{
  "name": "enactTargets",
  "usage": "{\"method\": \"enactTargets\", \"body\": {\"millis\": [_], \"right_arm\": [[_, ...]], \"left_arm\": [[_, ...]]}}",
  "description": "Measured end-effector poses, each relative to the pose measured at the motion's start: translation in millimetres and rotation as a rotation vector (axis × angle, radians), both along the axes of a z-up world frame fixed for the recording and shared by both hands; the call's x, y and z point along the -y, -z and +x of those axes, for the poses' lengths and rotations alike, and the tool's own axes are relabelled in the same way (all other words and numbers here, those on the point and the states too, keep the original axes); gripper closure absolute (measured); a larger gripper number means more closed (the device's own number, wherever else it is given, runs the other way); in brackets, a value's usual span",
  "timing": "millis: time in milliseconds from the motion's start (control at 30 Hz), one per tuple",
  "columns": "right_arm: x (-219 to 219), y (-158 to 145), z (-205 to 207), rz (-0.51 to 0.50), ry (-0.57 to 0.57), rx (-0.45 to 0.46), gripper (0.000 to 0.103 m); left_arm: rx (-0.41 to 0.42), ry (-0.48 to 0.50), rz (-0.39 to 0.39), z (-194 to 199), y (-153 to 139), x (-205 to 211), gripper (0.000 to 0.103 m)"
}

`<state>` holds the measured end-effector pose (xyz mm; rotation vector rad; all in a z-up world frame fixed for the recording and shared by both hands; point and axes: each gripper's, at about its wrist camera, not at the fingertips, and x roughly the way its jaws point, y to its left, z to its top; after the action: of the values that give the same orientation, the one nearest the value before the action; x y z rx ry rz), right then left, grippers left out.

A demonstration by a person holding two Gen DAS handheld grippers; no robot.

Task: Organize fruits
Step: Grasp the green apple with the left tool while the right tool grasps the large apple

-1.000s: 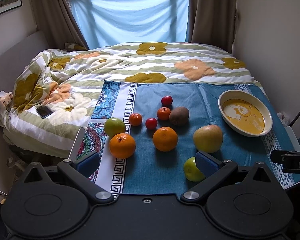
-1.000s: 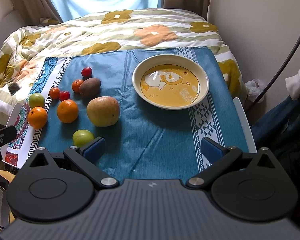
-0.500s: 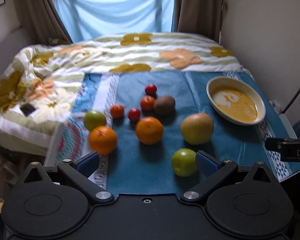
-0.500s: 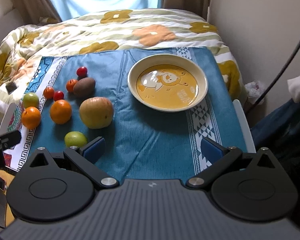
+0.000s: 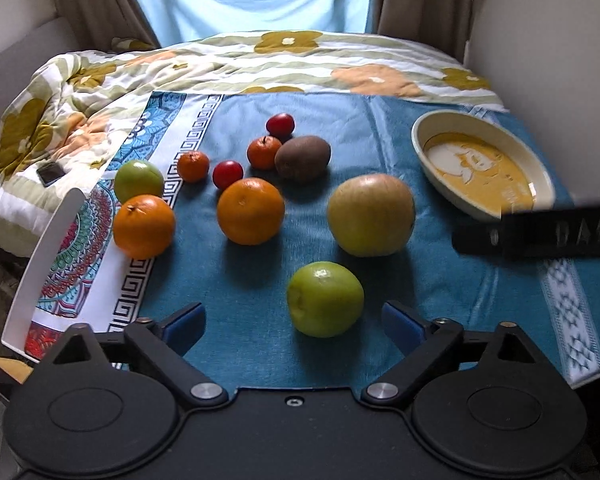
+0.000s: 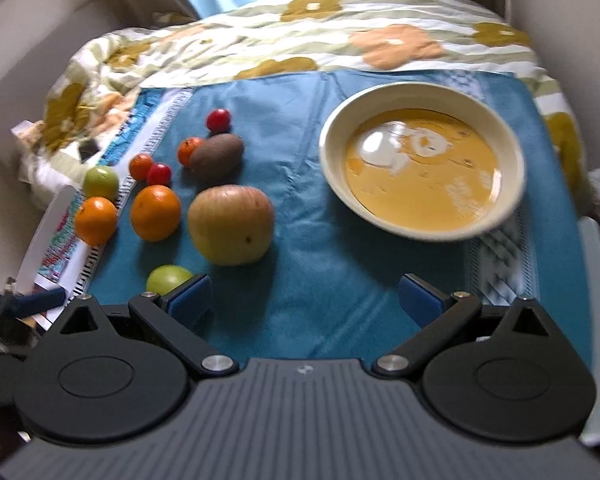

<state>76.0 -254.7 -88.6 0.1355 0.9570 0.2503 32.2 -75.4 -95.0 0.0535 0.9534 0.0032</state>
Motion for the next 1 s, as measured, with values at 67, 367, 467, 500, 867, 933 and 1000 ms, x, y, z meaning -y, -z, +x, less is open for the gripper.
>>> {"method": "enactTargets", "body": {"millis": [67,367,467,500,867,933,1000], "right_arm": [[2,4,10,0.037,-0.019,0.001,0.000],[-2,27,45,0.130,-0.115,-0.042,0.000],[-6,32,53,0.149,-0.138,-0.056,0.000],[-7,33,55,0.157,-0.147,-0.058,0.000],[-22,48,75,0.178,-0.221,-0.100,0.000],[-24,50,78,0.186,-0.222,-0.107,0.000],[-25,53,81,0.200,-0.225,-0.113,0.000]], "left_arm": [[-0.003,-0.016,0.011,3,7,3,0.011],[-0.012,-0.054,0.056,19,33,19,0.020],[-0.032,-0.062,0.040,24,38,21,0.027],[-0.036,-0.063,0.035,25,40,22,0.028],[-0.024,-0.071,0.045,27,46,27,0.046],[-0.018,-0.063,0.069,26,46,29,0.046],[-0.016,-0.059,0.081,26,46,29,0.046]]}}
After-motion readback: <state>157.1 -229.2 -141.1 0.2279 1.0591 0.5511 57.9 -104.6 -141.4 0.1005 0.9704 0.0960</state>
